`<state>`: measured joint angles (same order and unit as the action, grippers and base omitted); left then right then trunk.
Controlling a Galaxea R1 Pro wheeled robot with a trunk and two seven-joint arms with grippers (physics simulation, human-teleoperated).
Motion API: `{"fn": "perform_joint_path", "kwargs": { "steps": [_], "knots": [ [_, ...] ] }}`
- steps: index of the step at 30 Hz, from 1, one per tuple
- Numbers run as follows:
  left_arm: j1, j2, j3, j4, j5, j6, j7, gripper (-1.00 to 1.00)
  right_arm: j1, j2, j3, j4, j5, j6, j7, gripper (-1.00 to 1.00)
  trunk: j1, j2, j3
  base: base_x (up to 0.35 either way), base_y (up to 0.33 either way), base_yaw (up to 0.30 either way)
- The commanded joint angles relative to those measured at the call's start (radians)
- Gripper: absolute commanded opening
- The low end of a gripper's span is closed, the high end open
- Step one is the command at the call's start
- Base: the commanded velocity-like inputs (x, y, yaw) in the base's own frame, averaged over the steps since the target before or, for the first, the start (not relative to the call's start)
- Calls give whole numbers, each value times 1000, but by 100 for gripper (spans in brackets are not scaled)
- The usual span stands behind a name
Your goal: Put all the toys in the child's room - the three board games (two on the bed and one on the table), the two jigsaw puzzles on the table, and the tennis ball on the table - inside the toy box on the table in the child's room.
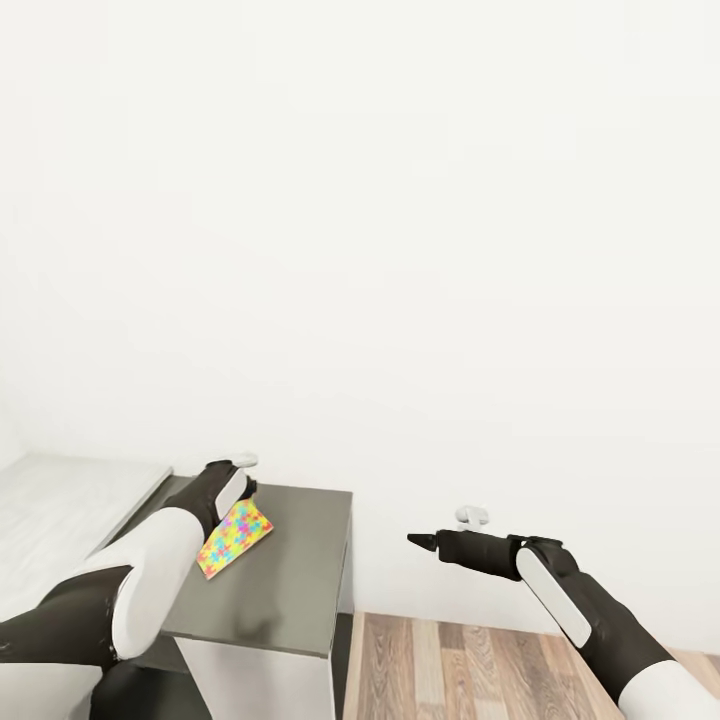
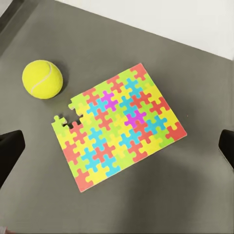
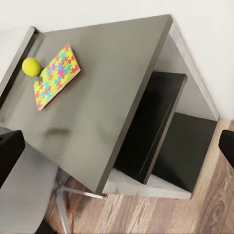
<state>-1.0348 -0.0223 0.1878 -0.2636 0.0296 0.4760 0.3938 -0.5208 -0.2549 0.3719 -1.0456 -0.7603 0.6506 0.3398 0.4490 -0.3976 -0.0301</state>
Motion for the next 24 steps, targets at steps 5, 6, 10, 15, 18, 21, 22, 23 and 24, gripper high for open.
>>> {"fn": "perform_joint_path", "kwargs": {
  "steps": [5,6,10,15,18,21,22,23,24],
  "knots": [
    [1,-5,1,-2,3,4,5,100,-1,2,2,-1,-3,3,0,100,1,-2,-2,56,11,0],
    [1,-5,1,-2,3,4,5,100,-1,3,2,-1,-3,3,0,100,1,-2,-2,21,4,0],
    [2,-5,1,-1,4,3,5,100,-1,3,2,0,-4,3,-3,100,1,-2,-2,9,2,0],
    [2,0,6,1,6,2,5,100,-1,3,2,1,-4,3,-7,100,1,-2,-2,3,1,0],
    [2,3,12,4,8,2,5,100,-1,3,2,1,-4,3,-8,100,1,-2,-2,0,0,0],
    [2,9,55,11,23,4,5,100,-2,3,2,1,-3,3,-8,100,1,-2,-2,0,0,56],
    [2,12,84,13,32,5,4,100,-2,3,2,1,-3,3,-8,100,1,-2,-2,0,0,159],
    [2,14,100,14,37,6,4,100,-1,3,2,1,-3,3,-8,100,1,-2,-2,0,0,146],
    [2,16,131,18,43,7,2,100,-1,3,2,1,-3,3,-8,100,1,-2,-2,0,0,93]
  ]
}}
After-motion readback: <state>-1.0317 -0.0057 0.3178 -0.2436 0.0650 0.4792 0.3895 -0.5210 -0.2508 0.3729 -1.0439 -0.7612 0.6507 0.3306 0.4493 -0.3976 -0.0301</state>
